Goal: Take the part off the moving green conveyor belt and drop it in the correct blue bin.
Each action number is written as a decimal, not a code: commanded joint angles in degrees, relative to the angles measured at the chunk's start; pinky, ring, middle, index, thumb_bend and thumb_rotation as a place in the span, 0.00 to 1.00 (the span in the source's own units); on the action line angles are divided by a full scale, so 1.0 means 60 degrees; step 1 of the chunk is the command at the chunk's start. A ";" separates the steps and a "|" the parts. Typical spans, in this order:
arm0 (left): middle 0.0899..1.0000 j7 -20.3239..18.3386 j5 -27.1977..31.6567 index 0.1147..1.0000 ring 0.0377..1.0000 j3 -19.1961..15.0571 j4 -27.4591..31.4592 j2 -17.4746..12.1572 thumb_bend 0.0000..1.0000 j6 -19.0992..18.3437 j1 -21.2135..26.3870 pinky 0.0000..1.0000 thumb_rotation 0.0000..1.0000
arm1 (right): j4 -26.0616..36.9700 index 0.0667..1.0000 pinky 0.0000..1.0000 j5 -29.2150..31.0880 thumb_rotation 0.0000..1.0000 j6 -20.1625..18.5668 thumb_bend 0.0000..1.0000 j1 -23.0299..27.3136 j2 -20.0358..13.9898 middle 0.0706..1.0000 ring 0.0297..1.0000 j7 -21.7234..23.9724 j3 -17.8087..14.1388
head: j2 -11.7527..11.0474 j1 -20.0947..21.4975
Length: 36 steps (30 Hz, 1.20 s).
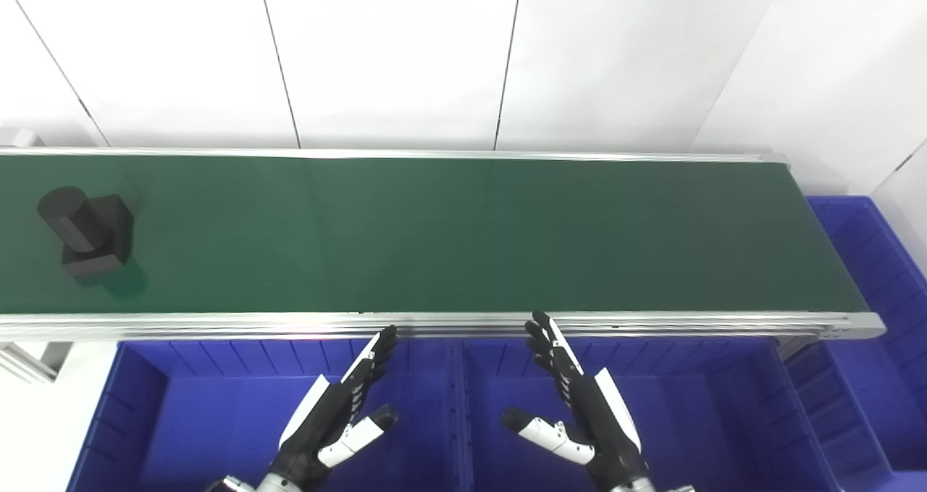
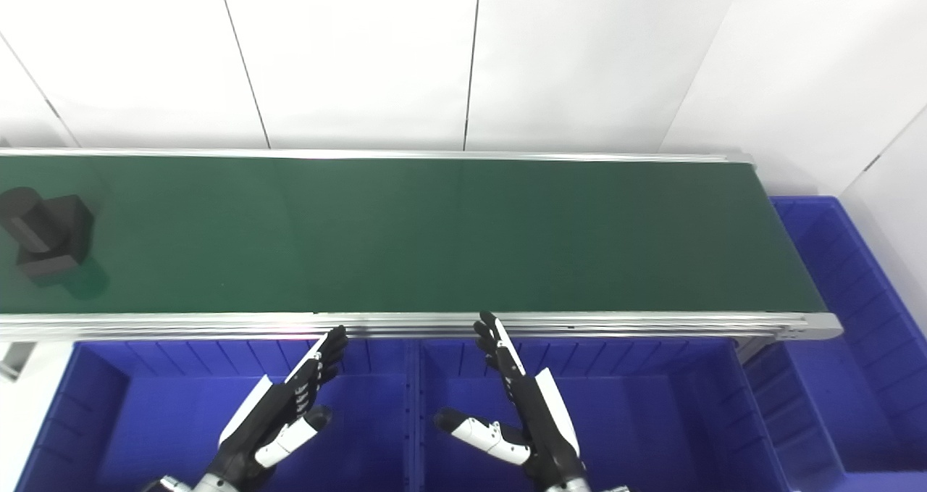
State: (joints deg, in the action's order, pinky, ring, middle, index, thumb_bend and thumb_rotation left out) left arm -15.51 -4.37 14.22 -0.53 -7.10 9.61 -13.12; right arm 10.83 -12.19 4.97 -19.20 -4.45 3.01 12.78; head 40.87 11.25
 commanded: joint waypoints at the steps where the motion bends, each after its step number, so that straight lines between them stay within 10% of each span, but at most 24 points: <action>1: 1.00 0.0079 -0.0056 1.00 1.00 0.0025 0.0391 0.0052 0.76 0.0041 0.0113 1.00 0.82 | 0.0386 1.00 0.92 0.0006 0.63 0.0143 0.81 0.0004 0.0020 0.96 0.94 -0.0011 -0.0050 | -0.0008 -0.0126; 36: 1.00 0.0164 -0.0035 1.00 1.00 0.0300 0.0202 0.0366 0.73 -0.0010 0.0098 1.00 0.78 | 0.0309 1.00 0.94 0.0339 0.61 0.0312 0.77 -0.0059 -0.0328 0.96 0.95 0.0232 -0.0213 | -0.0477 -0.1280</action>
State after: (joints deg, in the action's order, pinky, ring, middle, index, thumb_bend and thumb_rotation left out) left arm -14.91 -4.93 16.00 0.03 -5.29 8.39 -13.10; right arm 11.59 -10.51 4.99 -19.74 -6.37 4.19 11.65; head 38.06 3.61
